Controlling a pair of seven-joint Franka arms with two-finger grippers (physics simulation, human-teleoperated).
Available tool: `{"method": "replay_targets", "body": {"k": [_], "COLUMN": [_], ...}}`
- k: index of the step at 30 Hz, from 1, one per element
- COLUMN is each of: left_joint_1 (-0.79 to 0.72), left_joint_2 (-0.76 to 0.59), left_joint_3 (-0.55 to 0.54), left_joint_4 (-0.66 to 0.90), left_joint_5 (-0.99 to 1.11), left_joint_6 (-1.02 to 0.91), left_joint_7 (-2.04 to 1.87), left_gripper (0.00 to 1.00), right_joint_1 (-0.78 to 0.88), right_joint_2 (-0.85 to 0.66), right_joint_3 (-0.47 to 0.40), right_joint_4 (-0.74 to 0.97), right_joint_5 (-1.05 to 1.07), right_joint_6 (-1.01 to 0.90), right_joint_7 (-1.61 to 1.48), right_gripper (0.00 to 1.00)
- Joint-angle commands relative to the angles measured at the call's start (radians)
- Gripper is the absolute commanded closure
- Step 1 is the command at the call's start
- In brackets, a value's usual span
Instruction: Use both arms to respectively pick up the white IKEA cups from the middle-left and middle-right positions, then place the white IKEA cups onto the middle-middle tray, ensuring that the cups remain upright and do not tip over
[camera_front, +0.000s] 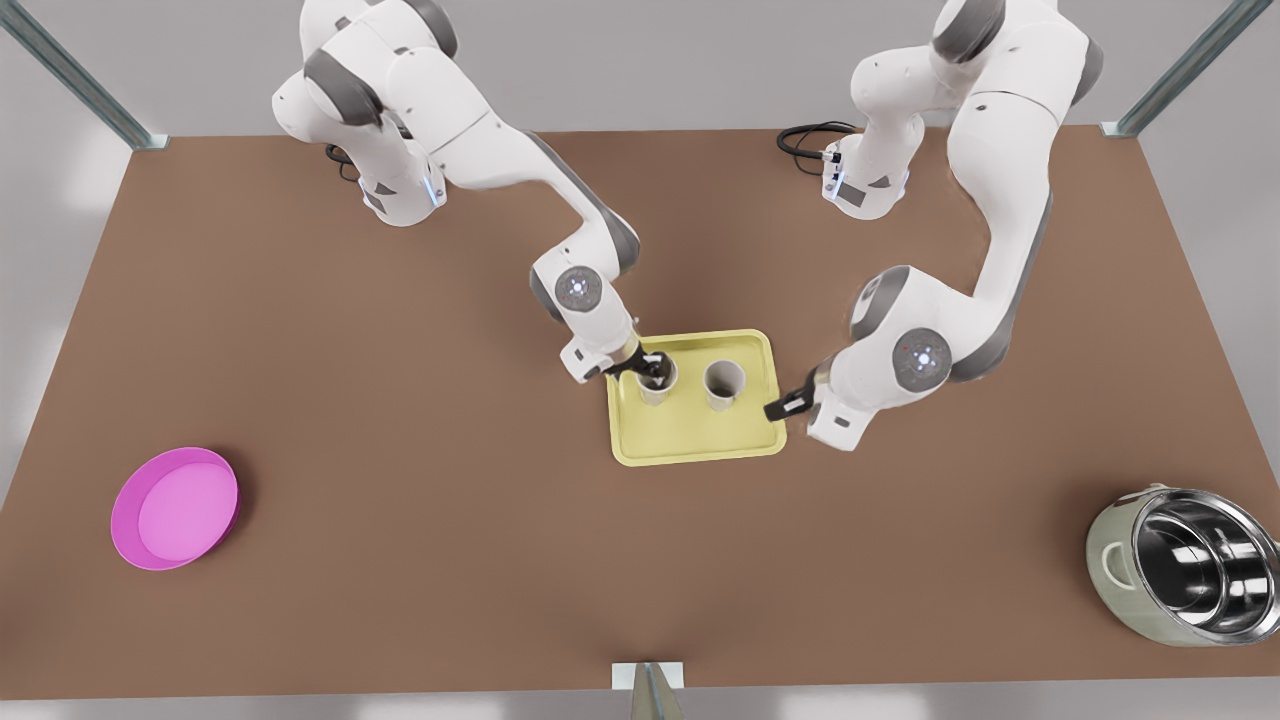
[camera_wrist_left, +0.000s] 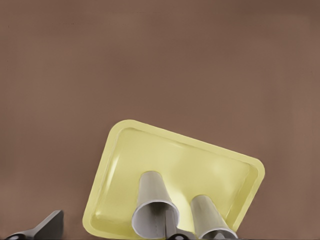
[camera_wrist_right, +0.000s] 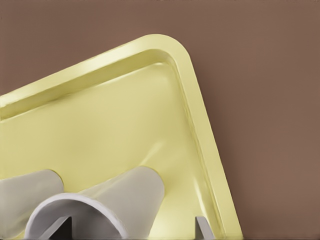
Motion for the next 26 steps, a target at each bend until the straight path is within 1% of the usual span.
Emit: {"method": "replay_targets", "body": {"k": [1, 2, 3, 4, 5, 7, 8, 10, 11, 12, 13, 14, 15, 16, 17, 19, 26], "left_joint_1": [0.044, 0.098, 0.069, -0.223, -0.220, -0.221, -0.224, -0.221, -0.223, -0.226, -0.227, -0.224, -0.223, -0.220, -0.215, -0.215, -0.186], "left_joint_2": [-0.004, -0.004, -0.219, -0.274, -0.242, -0.242, -0.242, -0.231, -0.231, -0.228, -0.228, -0.228, -0.228, -0.228, -0.228, -0.227, -0.225], "left_joint_3": [-0.001, 0.002, 0.173, 0.522, 0.522, 0.522, 0.520, 0.522, 0.520, 0.514, 0.507, 0.505, 0.504, 0.504, 0.505, 0.505, 0.502], "left_joint_4": [0.207, 0.263, 0.097, 0.070, 0.122, 0.123, 0.121, 0.119, 0.119, 0.121, 0.119, 0.118, 0.119, 0.119, 0.119, 0.119, 0.119], "left_joint_5": [0.163, 0.200, 0.188, 0.066, 0.071, 0.060, 0.051, -0.004, -0.010, -0.018, -0.024, -0.030, -0.035, -0.033, -0.033, -0.033, -0.030], "left_joint_6": [-0.569, -0.645, -0.524, -0.487, -0.522, -0.524, -0.531, -0.542, -0.536, -0.534, -0.541, -0.557, -0.557, -0.557, -0.557, -0.557, -0.556], "left_joint_7": [0.264, 0.571, 0.741, 0.752, 0.752, 0.750, 0.753, 0.752, 0.753, 0.753, 0.753, 0.753, 0.753, 0.753, 0.753, 0.752, 0.755], "left_gripper": [0.00, 0.00, 0.00, 0.00, 0.00, 0.00, 0.00, 0.00, 0.00, 0.00, 0.00, 0.00, 0.00, 0.00, 0.00, 0.00, 0.00], "right_joint_1": [0.000, 0.000, 0.000, -0.007, -0.010, -0.052, -0.112, -0.342, -0.483, -0.600, -0.675, -0.685, -0.685, -0.686, -0.695, -0.694, -0.726], "right_joint_2": [-0.018, -0.031, -0.051, -0.073, -0.091, -0.139, -0.148, -0.133, -0.107, -0.099, -0.093, -0.116, -0.145, -0.180, -0.257, -0.360, -0.358], "right_joint_3": [0.001, 0.001, 0.001, 0.002, 0.001, 0.001, 0.001, -0.010, -0.011, -0.022, -0.027, -0.059, -0.090, -0.139, -0.151, -0.151, -0.154], "right_joint_4": [-0.003, -0.010, -0.013, -0.017, -0.018, -0.018, -0.017, -0.004, 0.013, 0.039, 0.091, 0.144, 0.267, 0.364, 0.358, 0.353, 0.350], "right_joint_5": [0.002, 0.002, 0.004, 0.004, 0.004, 0.004, 0.004, -0.011, -0.050, -0.099, -0.123, -0.257, -0.262, -0.254, -0.252, -0.266, -0.249], "right_joint_6": [-0.004, -0.006, -0.015, -0.032, -0.047, -0.141, -0.214, -0.507, -0.567, -0.592, -0.655, -0.714, -0.904, -1.027, -1.037, -1.061, -1.081], "right_joint_7": [0.051, 0.051, 0.053, 0.053, 0.053, 0.027, -0.091, -0.501, -0.630, -0.677, -0.748, -0.817, -0.855, -0.862, -0.843, -0.765, -0.802], "right_gripper": [0.00, 0.00, 0.00, 0.00, 0.00, 0.00, 0.00, 0.00, 0.00, 0.00, 0.00, 0.00, 0.00, 0.00, 0.00, 0.00, 0.00]}}
